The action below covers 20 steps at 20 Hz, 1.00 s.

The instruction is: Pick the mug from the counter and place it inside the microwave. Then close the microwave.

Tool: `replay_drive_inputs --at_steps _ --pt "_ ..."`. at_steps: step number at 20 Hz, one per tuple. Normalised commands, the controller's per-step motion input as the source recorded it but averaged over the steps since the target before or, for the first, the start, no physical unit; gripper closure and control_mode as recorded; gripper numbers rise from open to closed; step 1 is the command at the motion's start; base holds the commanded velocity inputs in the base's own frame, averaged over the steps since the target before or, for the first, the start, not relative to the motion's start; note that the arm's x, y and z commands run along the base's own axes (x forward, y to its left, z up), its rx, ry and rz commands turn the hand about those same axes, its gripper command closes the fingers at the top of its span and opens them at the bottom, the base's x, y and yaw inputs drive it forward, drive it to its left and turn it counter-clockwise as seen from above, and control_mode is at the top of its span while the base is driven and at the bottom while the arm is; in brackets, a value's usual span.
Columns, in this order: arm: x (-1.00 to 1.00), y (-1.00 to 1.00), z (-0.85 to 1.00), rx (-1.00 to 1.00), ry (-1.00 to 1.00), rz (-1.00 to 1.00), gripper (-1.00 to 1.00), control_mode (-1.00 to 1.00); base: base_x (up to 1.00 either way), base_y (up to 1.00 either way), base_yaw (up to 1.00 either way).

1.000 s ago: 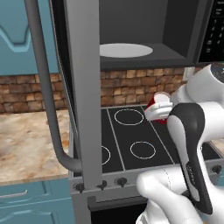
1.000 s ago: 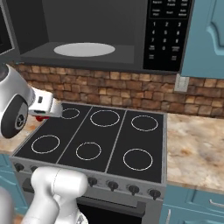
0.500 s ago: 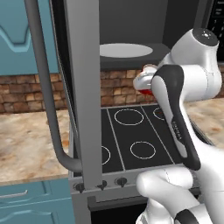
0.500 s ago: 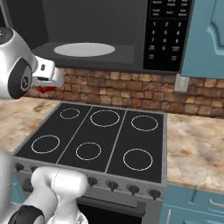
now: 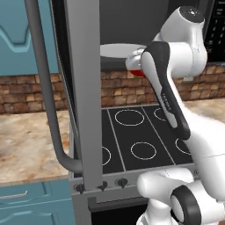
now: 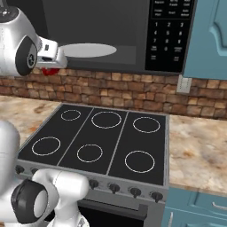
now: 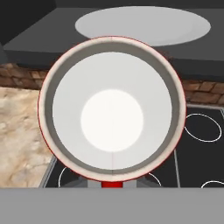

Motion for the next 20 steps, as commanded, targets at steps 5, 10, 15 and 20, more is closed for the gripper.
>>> replay_drive_inputs --at_steps 5,10,15,20 --pt "0.85 0.21 0.0 0.0 0.0 0.0 1.0 -1.0 0.0 0.0 0.0" --pt "0.56 0.11 0.0 -0.01 -0.01 0.0 1.0 -1.0 0.0 0.0 0.0" --pt "0.66 0.0 0.0 -0.04 0.0 -0.04 1.0 -1.0 0.0 0.0 0.0" --pt "0.51 0.0 0.0 -0.01 0.0 -0.04 1.0 -1.0 0.0 0.0 0.0"
